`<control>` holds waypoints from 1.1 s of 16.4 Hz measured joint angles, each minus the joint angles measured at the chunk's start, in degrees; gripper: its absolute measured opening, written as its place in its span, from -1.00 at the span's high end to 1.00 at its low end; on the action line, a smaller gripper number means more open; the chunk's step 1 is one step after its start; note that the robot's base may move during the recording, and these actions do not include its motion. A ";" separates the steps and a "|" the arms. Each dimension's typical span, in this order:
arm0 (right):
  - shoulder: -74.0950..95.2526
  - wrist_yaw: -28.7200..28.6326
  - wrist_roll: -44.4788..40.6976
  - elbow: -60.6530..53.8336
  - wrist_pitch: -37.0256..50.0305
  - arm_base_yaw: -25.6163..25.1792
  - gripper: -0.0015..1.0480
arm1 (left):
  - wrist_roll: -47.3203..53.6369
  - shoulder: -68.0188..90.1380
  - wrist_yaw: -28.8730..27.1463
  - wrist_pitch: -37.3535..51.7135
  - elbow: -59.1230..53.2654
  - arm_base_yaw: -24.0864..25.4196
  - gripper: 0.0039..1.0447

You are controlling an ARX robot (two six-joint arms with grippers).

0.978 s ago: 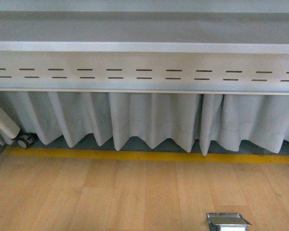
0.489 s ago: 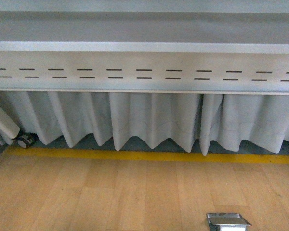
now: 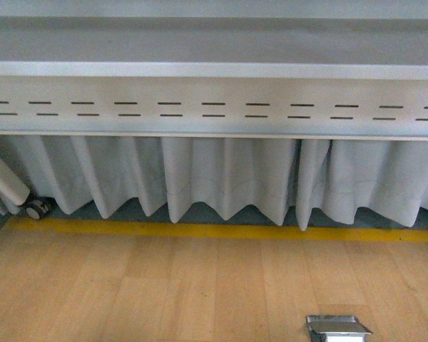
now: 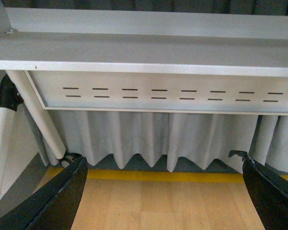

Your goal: Open oven

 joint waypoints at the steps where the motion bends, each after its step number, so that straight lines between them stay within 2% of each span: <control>1: 0.00 -0.02 -0.02 0.00 -0.04 0.00 -0.87 | 0.00 0.00 0.00 0.00 0.00 0.00 -0.88; 18: -0.02 -0.04 0.00 0.00 -0.07 0.00 -0.87 | 0.15 0.00 0.00 0.02 0.00 0.00 -0.88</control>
